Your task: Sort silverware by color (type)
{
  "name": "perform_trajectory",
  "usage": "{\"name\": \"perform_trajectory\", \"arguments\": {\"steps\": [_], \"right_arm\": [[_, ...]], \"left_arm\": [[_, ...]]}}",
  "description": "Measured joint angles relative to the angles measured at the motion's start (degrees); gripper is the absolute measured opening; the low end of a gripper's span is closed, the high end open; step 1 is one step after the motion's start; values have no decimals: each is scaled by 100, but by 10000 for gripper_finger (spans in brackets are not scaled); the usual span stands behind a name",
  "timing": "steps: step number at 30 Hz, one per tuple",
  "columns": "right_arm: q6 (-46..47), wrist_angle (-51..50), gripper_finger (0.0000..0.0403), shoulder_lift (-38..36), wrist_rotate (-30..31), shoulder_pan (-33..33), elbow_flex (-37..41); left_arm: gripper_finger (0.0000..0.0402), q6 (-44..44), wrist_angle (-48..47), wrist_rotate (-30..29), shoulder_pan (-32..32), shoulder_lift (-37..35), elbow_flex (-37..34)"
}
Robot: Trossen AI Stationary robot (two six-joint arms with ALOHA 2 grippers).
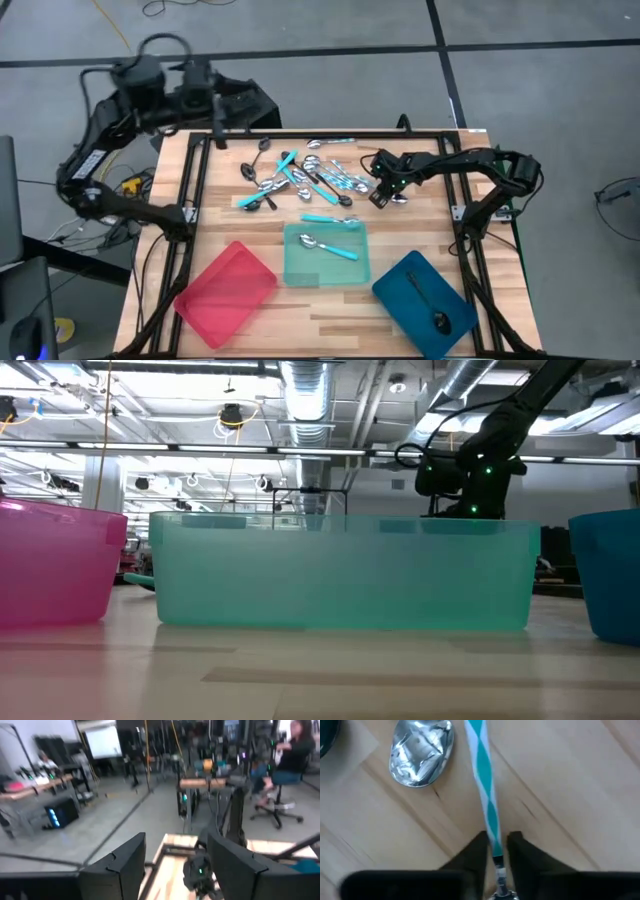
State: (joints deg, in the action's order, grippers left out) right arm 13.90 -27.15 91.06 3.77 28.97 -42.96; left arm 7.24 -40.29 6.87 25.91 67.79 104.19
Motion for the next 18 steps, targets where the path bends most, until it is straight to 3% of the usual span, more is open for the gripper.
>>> {"name": "perform_trajectory", "arguments": {"steps": [3, 9, 18], "right_arm": [[214, -34, 37, -2, 16, 2, 0], [829, -139, 37, -272, 126, 11, 22], [1964, 411, 37, -1548, 365, -108, 22]], "left_arm": [[196, -181, 598, -63, 2, -570, -781], [196, -969, 1826, -187, 2, -1723, -2651], [196, -2183, 2807, -144, 2, -2749, -4787]]}}
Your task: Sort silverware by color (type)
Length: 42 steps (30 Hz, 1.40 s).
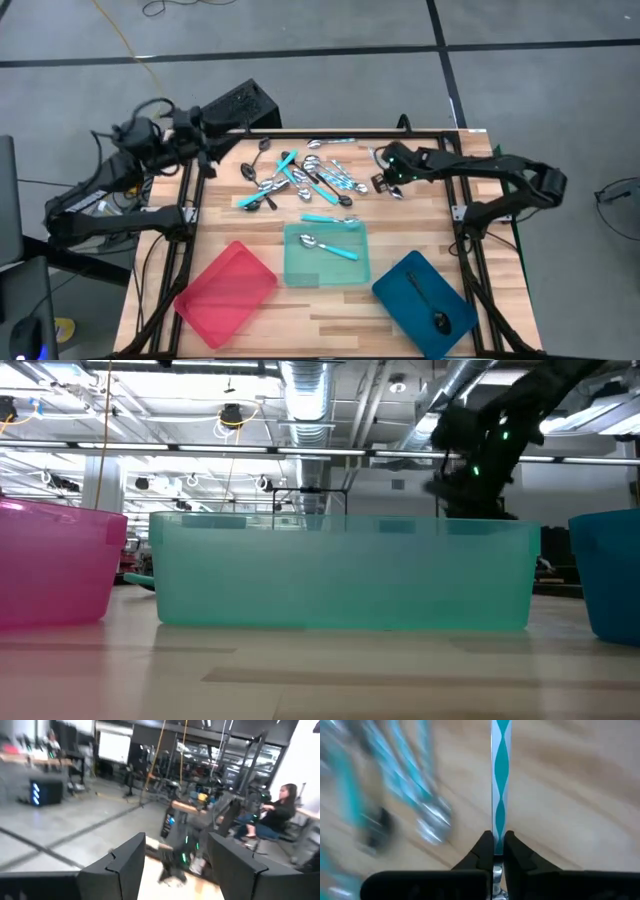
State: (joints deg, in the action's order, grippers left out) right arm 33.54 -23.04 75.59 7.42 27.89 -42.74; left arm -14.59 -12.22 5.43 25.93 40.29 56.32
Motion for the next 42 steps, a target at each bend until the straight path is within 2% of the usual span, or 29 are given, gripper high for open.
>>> {"name": "perform_trajectory", "arguments": {"steps": [3, 7, 13, 19, 26, 32, 37, 42], "right_arm": [[320, 796, 37, -339, 18, -255, -7], [352, 2070, 37, -367, 19, -849, -17], [354, 3575, 37, 237, 256, -1769, -20], [587, 4581, 37, 1083, 615, -2531, -165], [157, 4553, 37, 2097, 685, -3042, -1393], [-377, 3908, 37, 2934, 576, -3179, -2741], [-1121, 3495, 37, 3663, 132, -3192, -3924], [-1551, 3389, 37, 4413, -626, -3148, -4999]], "left_arm": [[196, -330, 118, 26, 0, -171, -436], [196, -526, 173, 22, 3, -376, -751], [196, -470, 142, 13, 4, -613, -866], [196, -406, 208, -157, 2, -710, -866], [196, -573, 244, -144, -17, -732, -866], [196, -704, 210, 99, -24, -747, -866], [196, -729, 123, 75, -24, -743, -866], [196, -832, 94, -40, -24, -745, -866]]}}
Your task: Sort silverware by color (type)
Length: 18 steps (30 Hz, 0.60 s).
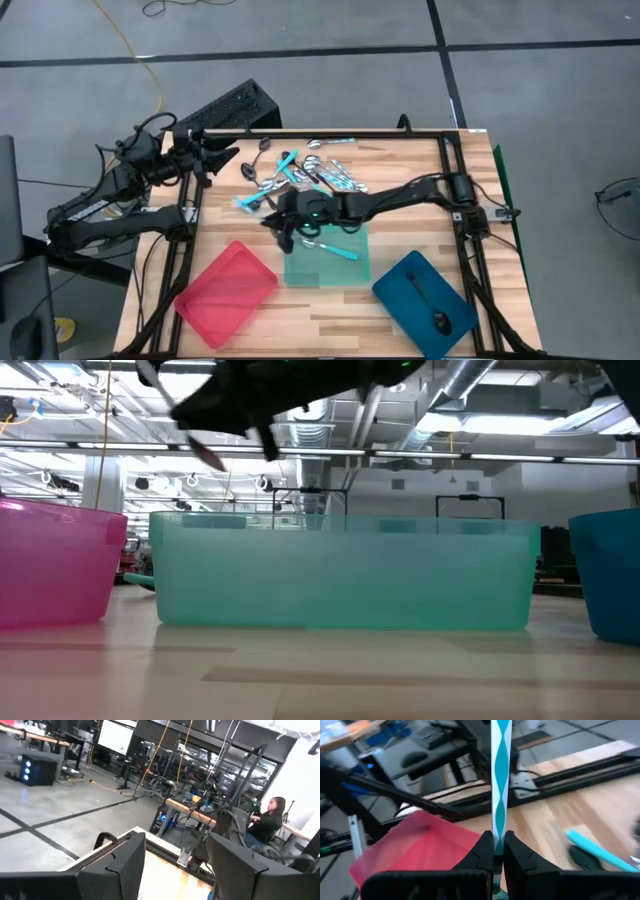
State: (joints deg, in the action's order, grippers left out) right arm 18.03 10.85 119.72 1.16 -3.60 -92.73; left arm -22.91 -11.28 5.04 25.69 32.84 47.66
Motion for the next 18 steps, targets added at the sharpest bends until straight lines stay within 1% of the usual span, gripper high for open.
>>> {"name": "perform_trajectory", "arguments": {"steps": [5, 10, 13, 18], "right_arm": [[-126, 23, 37, 707, -464, -47, -958], [-165, 6, 37, 1419, -915, -231, -1838], [-253, -36, 37, 1782, -1013, -356, -2247], [-373, -58, 37, 2119, -1145, -494, -2693]], "left_arm": [[196, -182, -12, -186, 0, 0, 0], [196, -341, -56, -186, -2, 0, 0], [196, -445, -55, -237, -2, 0, 0], [196, -543, -87, -271, 0, 0, 1]]}}
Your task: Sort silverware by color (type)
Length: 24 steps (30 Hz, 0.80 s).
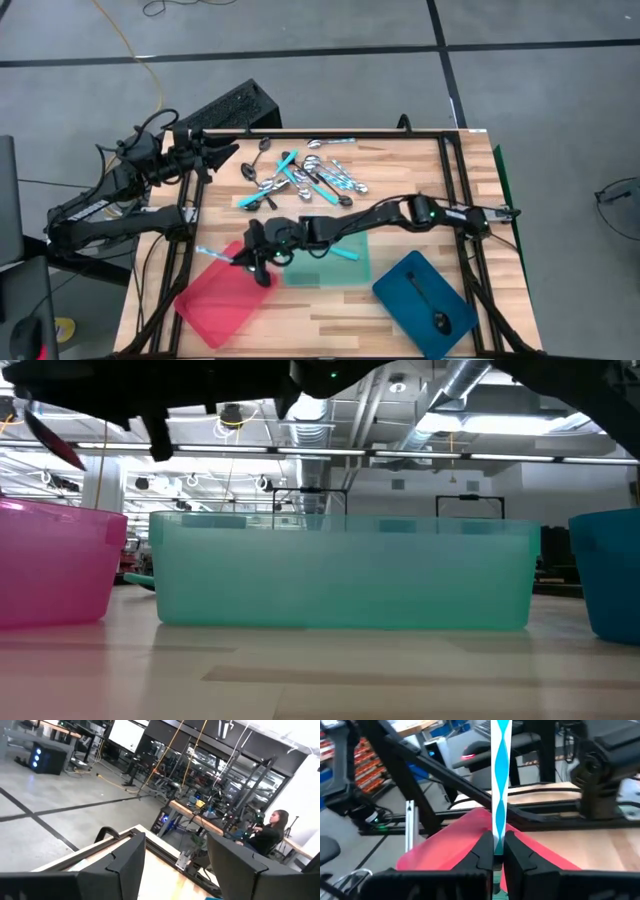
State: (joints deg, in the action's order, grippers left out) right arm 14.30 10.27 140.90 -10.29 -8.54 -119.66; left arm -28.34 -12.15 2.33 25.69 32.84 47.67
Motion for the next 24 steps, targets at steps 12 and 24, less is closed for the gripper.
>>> {"name": "perform_trajectory", "arguments": {"steps": [12, 24], "right_arm": [[-998, 114, 37, 405, -196, -267, 16], [-1335, 132, 37, 499, -191, -237, -19]], "left_arm": [[196, -277, -43, 0, -2, 0, 1], [196, -275, -45, -154, -1, 2, 1]]}}
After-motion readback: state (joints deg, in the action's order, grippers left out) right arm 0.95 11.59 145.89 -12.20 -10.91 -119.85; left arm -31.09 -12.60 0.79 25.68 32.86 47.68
